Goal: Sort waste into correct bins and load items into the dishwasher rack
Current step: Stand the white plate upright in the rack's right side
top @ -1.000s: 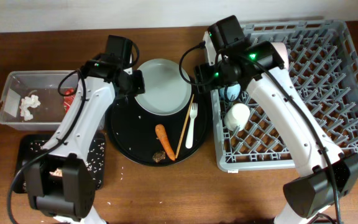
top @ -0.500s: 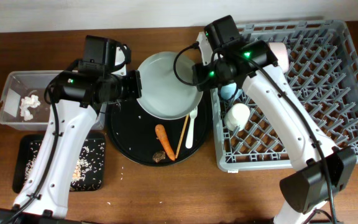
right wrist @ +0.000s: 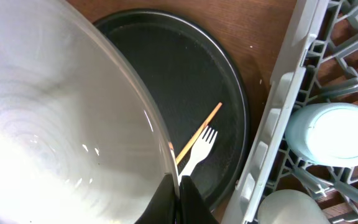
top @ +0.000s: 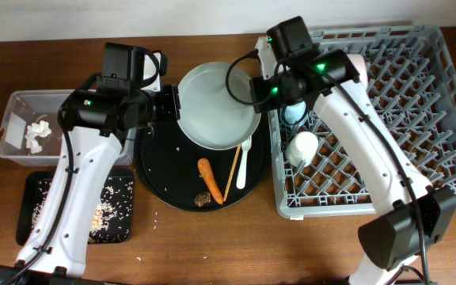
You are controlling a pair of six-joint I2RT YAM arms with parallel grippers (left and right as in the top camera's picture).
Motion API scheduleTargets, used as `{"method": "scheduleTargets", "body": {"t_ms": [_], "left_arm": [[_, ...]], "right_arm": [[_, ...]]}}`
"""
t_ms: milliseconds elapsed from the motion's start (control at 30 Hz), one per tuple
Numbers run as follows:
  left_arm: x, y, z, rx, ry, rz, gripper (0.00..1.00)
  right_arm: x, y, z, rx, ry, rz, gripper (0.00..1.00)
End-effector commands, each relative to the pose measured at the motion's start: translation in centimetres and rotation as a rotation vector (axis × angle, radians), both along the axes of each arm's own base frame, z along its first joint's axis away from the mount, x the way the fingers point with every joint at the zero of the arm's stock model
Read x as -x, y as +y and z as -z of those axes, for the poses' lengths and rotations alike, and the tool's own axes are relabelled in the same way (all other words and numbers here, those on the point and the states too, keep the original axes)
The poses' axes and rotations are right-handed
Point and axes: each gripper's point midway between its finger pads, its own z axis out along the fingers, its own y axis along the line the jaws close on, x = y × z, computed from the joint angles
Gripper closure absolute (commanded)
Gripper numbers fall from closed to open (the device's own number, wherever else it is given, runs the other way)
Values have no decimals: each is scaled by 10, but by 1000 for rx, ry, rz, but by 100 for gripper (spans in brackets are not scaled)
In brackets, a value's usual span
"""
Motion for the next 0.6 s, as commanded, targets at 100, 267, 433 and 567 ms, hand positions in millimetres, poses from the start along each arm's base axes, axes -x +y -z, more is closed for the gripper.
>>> {"method": "scheduleTargets", "body": {"t_ms": [100,267,433,567], "left_arm": [[2,-9,-19,53,-48,32,57],[-5,-1,-20,14,-74,-4,1],[-2,7,-14,-27,-52,-30,1],[4,9,-9,-34,-24,-30,1]], "right_arm": [[-9,-28,-18,-141,7,0,96],[-15,-61,-27,-43,-57,65,96],[25,-231,-153,510,-446,615,96],[59,-302,-161,1087,-341,769,96]]}}
